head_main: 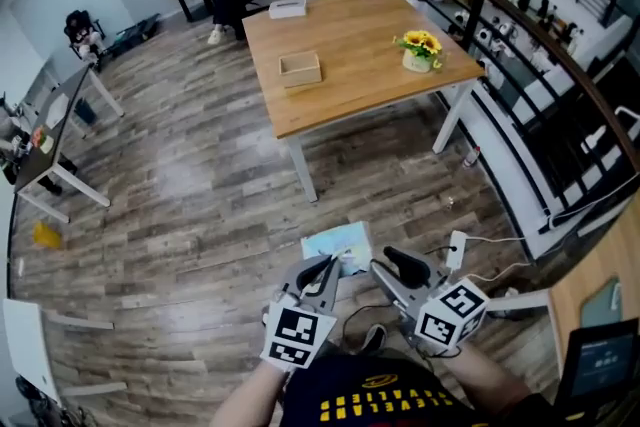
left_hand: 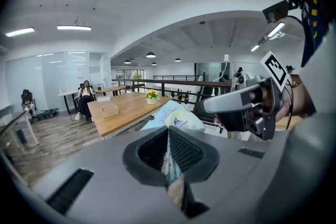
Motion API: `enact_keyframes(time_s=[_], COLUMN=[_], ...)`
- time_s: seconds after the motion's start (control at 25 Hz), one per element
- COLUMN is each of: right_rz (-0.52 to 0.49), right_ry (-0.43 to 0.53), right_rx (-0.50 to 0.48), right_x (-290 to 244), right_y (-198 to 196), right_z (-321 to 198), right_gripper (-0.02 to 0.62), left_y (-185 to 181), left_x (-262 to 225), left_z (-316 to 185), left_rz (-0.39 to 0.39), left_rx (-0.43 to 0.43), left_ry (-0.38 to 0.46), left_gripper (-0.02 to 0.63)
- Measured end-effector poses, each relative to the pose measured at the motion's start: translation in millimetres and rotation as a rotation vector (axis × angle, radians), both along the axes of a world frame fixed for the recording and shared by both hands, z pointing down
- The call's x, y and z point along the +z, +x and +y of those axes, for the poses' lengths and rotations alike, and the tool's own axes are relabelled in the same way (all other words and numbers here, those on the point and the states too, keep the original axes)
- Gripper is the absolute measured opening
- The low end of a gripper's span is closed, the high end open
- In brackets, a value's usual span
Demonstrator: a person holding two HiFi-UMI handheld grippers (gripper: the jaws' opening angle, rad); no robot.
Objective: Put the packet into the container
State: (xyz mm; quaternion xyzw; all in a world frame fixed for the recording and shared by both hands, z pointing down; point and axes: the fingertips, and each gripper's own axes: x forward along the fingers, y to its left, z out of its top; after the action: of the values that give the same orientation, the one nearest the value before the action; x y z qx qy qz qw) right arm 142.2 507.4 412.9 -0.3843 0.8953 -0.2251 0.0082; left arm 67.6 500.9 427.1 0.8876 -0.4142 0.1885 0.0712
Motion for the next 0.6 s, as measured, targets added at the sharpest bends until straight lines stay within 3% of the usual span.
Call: enact_keyframes(time_s=[0.32,0.44,0.6], right_rz=[-0.088,-0.134,-0.111], right_ry=[-0.204,-0.262,-0.265], right_rx=[-0.050,-0.027,0.043], right_x=[36,50,54], right_y=[-3,-5,-15], right_z=[-57,-89,-135], right_gripper=[0.138,0.137,0.073], left_y=[20,15,0], left_x=[16,23,29], left_z=[-34,-63,-108], left_rz=[-0.167,-0.171,-0.164], left_rx=[0.051,0.077,0.128], left_ry=[0.068,0.071,0.076], left_gripper=[0.005,0.003,0.005])
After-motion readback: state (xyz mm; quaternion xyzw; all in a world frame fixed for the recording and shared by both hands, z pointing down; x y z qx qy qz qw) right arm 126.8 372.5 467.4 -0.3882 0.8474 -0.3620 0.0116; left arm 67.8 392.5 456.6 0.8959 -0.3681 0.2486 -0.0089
